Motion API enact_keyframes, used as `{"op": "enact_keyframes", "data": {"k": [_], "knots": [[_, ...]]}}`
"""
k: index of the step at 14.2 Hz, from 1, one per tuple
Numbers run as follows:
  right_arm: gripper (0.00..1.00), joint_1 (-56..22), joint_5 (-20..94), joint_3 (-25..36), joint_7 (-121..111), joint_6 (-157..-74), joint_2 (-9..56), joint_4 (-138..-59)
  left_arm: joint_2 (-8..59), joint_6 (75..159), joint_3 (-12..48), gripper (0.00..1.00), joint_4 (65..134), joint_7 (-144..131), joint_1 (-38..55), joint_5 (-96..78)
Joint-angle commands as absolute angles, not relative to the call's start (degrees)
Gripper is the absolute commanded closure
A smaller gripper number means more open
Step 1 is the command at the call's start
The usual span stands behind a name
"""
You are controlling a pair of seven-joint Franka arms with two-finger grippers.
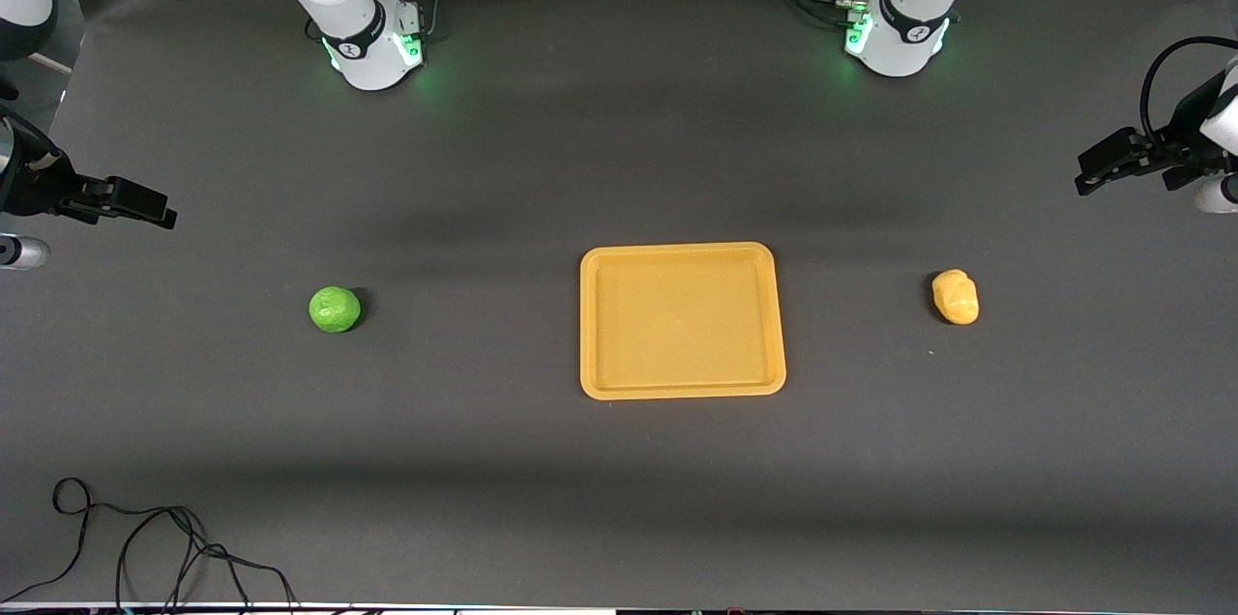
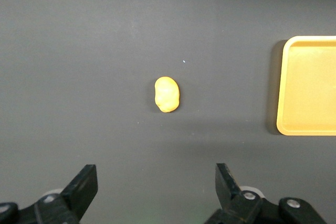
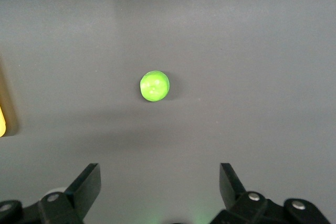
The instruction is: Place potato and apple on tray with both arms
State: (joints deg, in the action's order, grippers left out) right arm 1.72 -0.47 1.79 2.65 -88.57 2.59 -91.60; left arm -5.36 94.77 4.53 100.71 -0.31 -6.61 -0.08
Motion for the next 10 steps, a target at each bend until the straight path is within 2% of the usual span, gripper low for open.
{"op": "enact_keyframes", "data": {"k": [1,10], "knots": [[0.0,0.88,0.26,2.46,2.9,-87.19,3.43,-89.65,-5.8,94.66,4.75,0.0,100.99,-0.97,-6.86,-0.09],[0.0,1.05,0.26,2.55,2.9,-87.28,3.78,-88.68,-5.8,94.74,4.66,0.0,101.16,-0.97,-6.94,-0.18]]}}
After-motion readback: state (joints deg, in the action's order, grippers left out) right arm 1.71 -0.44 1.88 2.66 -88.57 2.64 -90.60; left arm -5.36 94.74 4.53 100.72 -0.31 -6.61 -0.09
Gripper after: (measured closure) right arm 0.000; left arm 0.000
